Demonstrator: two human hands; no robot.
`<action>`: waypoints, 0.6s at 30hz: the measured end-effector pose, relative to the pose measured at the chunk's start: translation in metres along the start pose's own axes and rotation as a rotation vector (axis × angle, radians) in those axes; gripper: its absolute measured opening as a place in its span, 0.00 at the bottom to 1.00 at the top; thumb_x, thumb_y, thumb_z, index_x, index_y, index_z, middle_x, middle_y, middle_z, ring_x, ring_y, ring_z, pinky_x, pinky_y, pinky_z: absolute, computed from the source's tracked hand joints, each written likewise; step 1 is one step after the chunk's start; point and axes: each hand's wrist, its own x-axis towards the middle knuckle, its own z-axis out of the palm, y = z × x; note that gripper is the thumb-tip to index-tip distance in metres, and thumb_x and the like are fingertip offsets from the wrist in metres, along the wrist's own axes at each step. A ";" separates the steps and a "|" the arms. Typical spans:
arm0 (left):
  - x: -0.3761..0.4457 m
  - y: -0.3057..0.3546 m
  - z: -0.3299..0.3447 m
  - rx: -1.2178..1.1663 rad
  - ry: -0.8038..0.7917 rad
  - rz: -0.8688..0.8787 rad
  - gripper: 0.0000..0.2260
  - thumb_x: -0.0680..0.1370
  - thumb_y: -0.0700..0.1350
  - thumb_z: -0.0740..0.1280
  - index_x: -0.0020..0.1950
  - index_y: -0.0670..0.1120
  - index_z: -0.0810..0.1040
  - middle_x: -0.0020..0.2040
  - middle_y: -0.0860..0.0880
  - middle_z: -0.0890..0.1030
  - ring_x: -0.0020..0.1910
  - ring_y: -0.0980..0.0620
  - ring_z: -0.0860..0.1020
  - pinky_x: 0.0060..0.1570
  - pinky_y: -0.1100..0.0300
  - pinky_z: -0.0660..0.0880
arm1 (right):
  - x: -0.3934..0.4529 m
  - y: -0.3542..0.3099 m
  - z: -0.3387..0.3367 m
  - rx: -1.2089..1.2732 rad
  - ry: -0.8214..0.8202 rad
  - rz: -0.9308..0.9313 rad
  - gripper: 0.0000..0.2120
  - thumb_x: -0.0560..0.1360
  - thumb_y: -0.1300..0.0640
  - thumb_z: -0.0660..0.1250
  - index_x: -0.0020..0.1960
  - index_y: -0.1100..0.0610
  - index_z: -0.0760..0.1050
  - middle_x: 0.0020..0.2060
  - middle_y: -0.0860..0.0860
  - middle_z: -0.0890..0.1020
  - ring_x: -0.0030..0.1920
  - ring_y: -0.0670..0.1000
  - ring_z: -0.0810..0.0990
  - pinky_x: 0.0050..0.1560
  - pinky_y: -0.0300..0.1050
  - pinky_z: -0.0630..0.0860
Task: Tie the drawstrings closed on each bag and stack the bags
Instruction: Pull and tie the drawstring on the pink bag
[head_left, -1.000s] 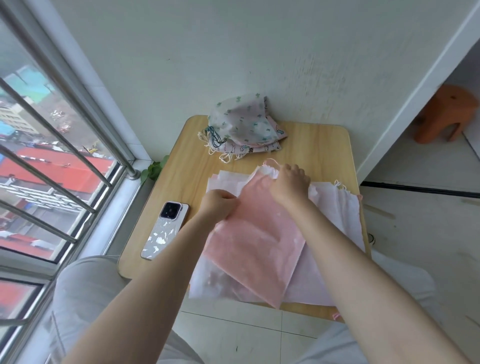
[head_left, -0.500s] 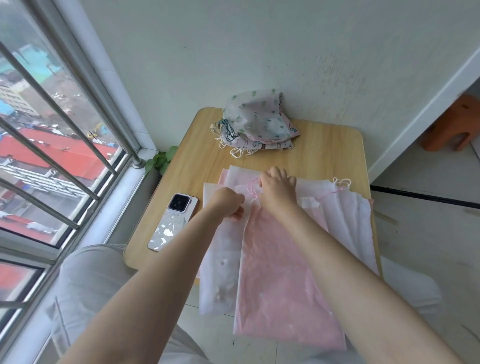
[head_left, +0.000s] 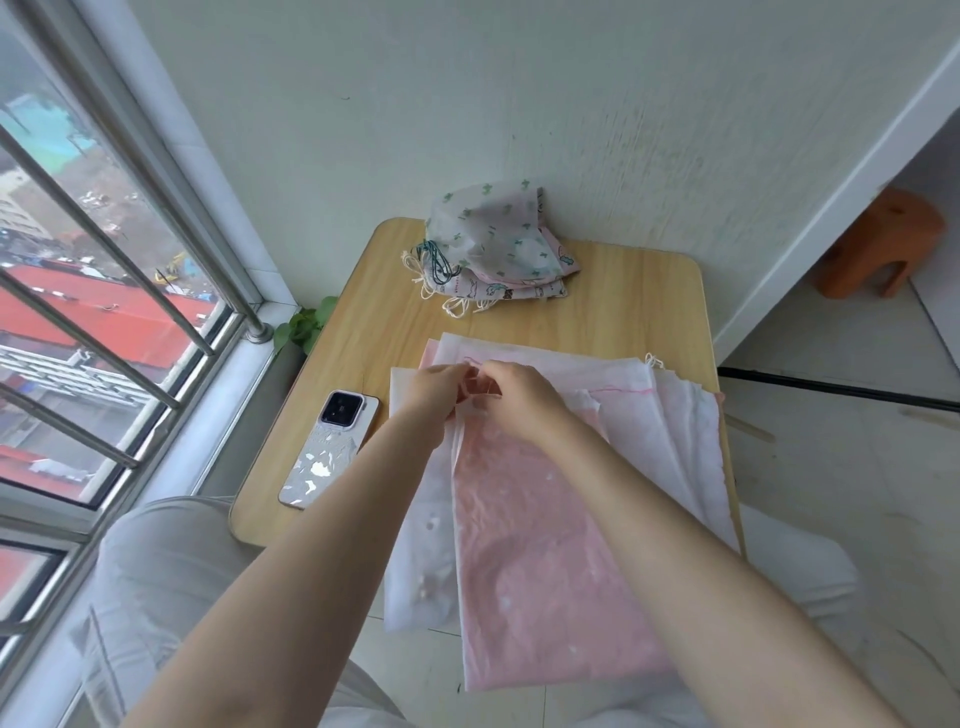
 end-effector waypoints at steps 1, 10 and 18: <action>0.000 0.000 -0.003 -0.137 -0.008 -0.018 0.10 0.79 0.44 0.65 0.38 0.46 0.79 0.35 0.48 0.78 0.35 0.50 0.76 0.37 0.60 0.70 | -0.001 -0.002 0.000 0.022 0.000 0.010 0.07 0.76 0.54 0.68 0.53 0.54 0.77 0.47 0.49 0.81 0.49 0.53 0.79 0.48 0.47 0.74; 0.011 -0.008 -0.037 -0.703 -0.039 -0.107 0.16 0.85 0.41 0.52 0.37 0.45 0.67 0.21 0.52 0.60 0.18 0.54 0.59 0.40 0.56 0.76 | -0.013 0.033 -0.014 0.077 0.018 0.270 0.26 0.80 0.40 0.58 0.30 0.54 0.56 0.26 0.49 0.63 0.28 0.51 0.64 0.32 0.46 0.59; 0.009 -0.009 -0.043 -0.914 0.026 -0.065 0.17 0.85 0.40 0.50 0.37 0.42 0.68 0.28 0.45 0.77 0.38 0.45 0.78 0.41 0.56 0.77 | -0.024 0.051 -0.028 0.465 0.166 0.587 0.15 0.74 0.47 0.58 0.33 0.53 0.59 0.28 0.49 0.62 0.30 0.51 0.61 0.33 0.44 0.59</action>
